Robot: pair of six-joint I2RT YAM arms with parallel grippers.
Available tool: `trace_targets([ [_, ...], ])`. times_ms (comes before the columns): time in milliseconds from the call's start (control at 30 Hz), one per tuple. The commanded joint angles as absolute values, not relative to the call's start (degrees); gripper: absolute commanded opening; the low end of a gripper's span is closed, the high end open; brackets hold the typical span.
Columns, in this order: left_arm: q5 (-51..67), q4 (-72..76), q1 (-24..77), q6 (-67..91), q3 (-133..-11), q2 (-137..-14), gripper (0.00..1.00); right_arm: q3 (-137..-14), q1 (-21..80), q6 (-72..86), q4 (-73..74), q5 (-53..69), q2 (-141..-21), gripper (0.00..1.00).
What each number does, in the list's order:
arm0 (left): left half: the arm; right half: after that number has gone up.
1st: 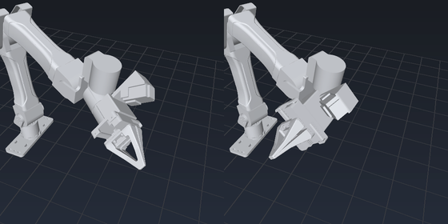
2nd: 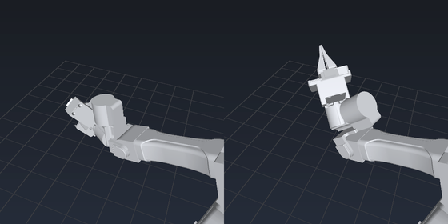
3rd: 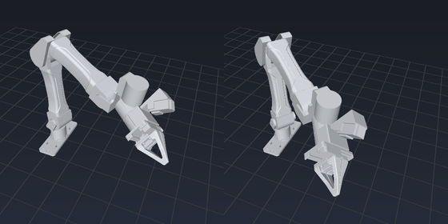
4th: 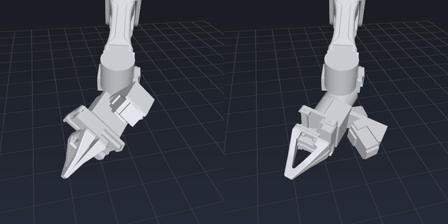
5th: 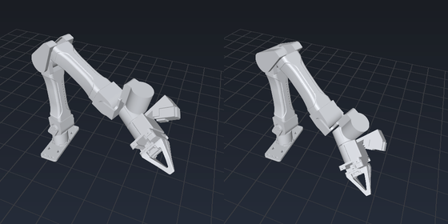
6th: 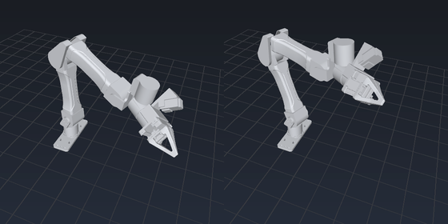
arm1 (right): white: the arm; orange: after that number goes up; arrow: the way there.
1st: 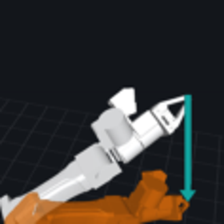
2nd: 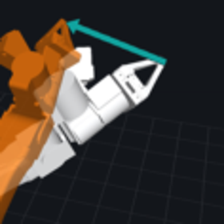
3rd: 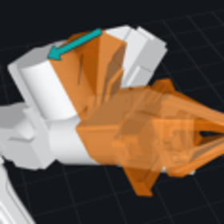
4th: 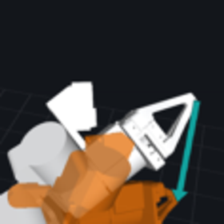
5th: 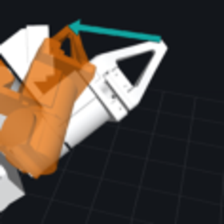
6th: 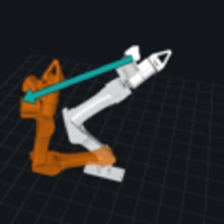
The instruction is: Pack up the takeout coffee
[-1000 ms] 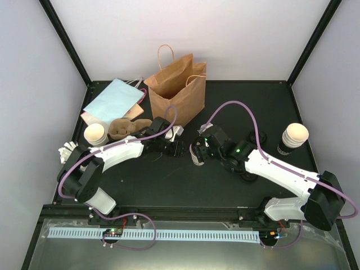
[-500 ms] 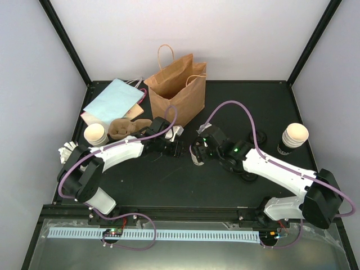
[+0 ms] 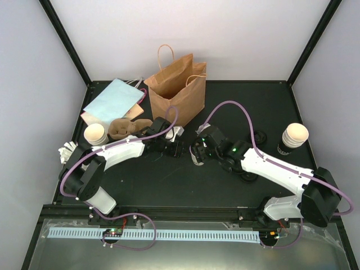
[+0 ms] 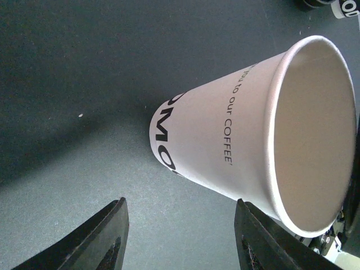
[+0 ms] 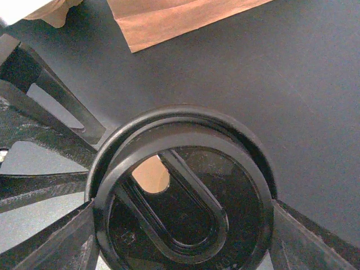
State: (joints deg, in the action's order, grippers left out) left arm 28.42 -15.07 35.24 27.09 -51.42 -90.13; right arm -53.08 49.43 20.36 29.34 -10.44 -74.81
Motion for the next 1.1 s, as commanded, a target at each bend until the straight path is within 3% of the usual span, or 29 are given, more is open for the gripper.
trace_targets([
  [0,29.5,-14.3,34.8,27.2,-54.1,-90.9,0.54,-52.6,49.7,19.7,27.5,-11.7,-75.3,0.78],
  [1067,26.0,-12.9,34.4,29.2,-49.4,-84.8,0.53,-51.5,49.7,20.3,31.0,-11.5,-82.4,0.77],
])
